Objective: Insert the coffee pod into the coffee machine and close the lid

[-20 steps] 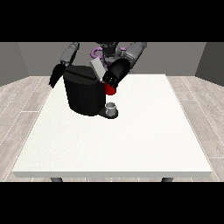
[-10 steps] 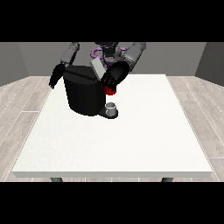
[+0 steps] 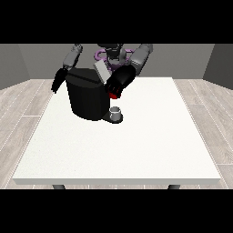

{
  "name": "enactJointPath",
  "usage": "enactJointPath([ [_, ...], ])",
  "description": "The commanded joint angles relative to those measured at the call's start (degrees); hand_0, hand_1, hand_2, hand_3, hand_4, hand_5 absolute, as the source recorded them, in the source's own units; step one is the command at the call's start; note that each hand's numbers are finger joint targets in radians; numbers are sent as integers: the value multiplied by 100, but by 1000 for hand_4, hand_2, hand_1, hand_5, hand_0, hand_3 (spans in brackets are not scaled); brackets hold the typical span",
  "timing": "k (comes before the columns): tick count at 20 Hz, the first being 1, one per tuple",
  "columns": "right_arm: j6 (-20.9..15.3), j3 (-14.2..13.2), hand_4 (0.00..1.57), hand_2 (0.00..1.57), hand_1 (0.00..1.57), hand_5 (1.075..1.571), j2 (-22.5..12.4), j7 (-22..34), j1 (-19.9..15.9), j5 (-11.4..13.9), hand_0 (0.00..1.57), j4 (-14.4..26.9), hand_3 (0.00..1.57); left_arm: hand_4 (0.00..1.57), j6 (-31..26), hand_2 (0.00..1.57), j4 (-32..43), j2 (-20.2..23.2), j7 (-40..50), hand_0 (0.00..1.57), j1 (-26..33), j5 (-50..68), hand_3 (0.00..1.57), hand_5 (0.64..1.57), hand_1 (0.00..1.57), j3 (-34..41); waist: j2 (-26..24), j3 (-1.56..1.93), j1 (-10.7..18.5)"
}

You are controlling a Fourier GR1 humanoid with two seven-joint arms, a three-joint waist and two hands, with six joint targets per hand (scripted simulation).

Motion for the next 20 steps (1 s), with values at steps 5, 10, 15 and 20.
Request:
enactJointPath([
  [5, 144, -208, 173, 0, 0, 1571, -150, -100, -43, -157, 0, 221, 0, 0, 139, 565, 18, 10, 213, 0, -79, -206, 474, 1571, 0, -38, -81, -5, 42],
  [10, -36, -366, 152, 0, 0, 1571, -213, -80, -16, -83, 0, 467, 0, 0, 37, 432, -54, -185, 122, 0, 12, -121, 326, 1571, 0, -37, -269, -5, 320],
  [15, 165, -636, 90, 0, 0, 1571, -301, -226, 59, -421, 0, 691, 0, 0, -30, 0, -52, -348, 293, 0, 248, -90, 151, 1571, 0, -16, -543, -5, 542],
  [20, 189, -892, 0, 0, 0, 1571, -359, -284, 783, -550, 0, 1288, 0, 0, -450, 0, -270, -1153, 319, 0, 1105, 82, 0, 1571, 0, -283, -1734, -4, 1301],
])
